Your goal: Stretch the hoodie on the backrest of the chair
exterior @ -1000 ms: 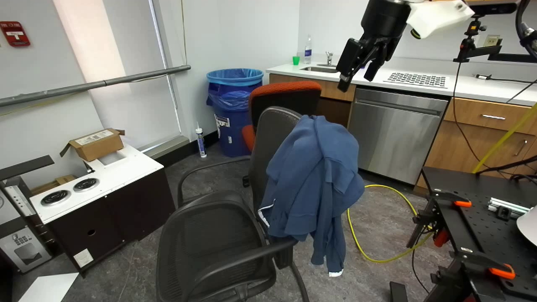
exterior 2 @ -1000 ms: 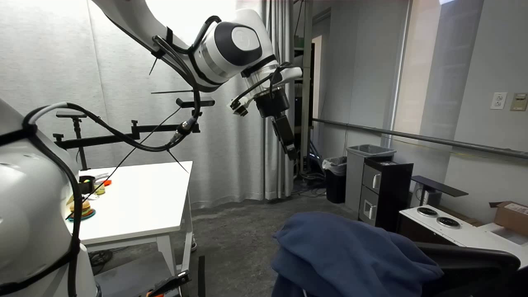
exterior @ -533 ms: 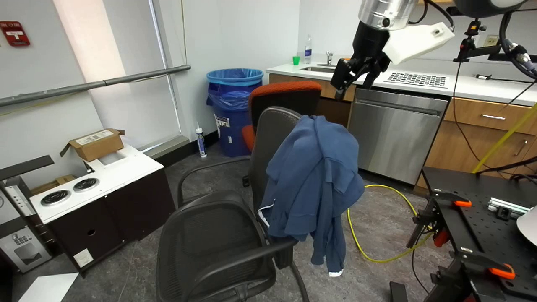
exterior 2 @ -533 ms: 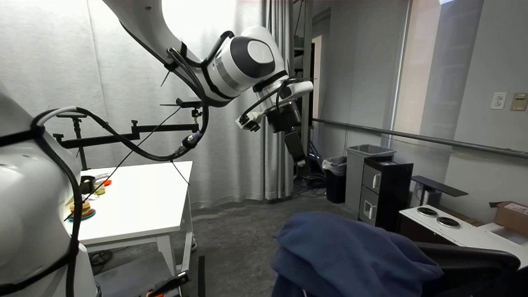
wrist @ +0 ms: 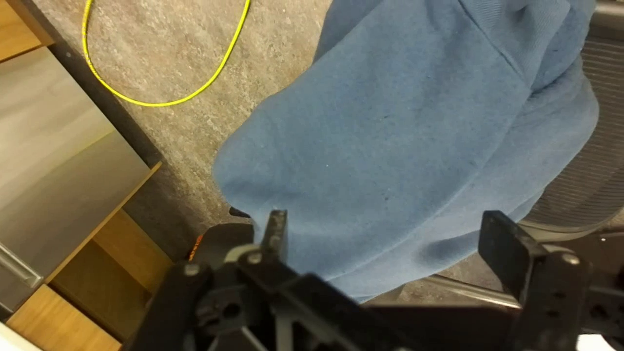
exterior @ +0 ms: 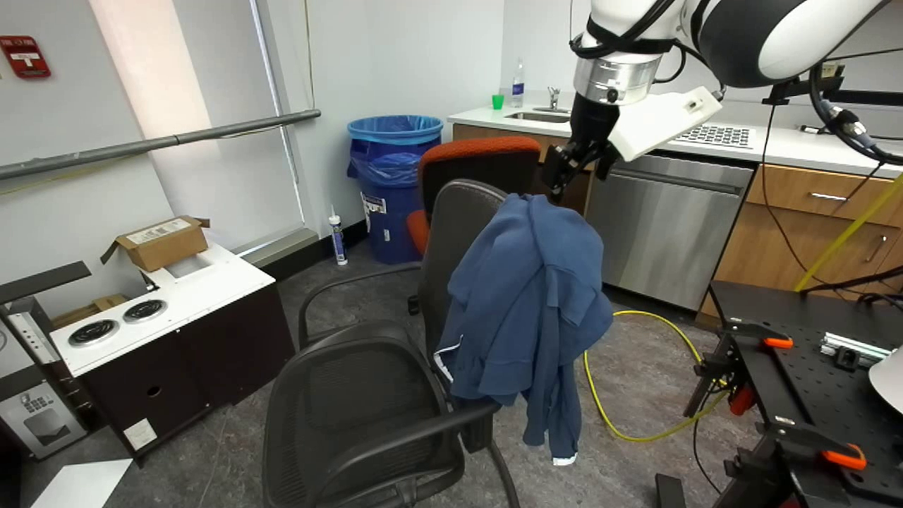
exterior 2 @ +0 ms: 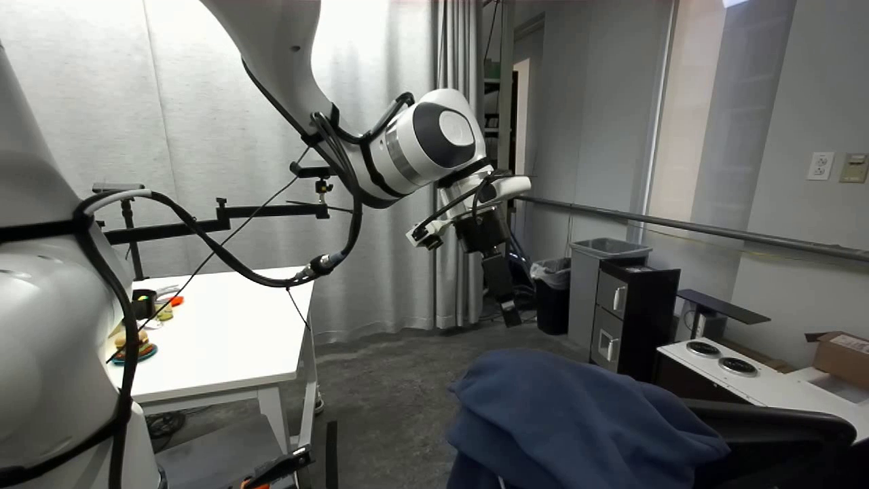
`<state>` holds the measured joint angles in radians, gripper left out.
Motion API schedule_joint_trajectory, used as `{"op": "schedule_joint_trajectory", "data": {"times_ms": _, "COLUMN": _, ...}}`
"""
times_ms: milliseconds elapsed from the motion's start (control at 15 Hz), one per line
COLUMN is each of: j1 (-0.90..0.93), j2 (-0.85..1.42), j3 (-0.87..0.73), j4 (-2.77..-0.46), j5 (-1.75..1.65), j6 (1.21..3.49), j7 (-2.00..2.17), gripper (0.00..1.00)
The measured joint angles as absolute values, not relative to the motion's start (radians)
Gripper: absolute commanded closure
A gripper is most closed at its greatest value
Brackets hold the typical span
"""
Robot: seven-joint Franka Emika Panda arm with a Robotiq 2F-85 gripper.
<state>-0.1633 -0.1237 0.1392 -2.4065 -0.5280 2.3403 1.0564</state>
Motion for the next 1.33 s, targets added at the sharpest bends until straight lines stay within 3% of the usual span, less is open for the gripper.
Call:
{"op": "schedule_joint_trajectory", "data": {"times_ms": 533, "j1": -0.087, "j2": 0.050, "j3": 0.087, "j4": -2.293, "j5": -0.549, "j6": 2.382, "j7": 1.056, "gripper": 0.00}}
{"op": "schedule_joint_trajectory", "data": {"times_ms": 1333, "j1": -0.034, "j2": 0.119, "j3": -0.005, "j4": -2.237, "j5": -0.564, "j6": 2.387, "j7": 1.057, "gripper": 0.00}}
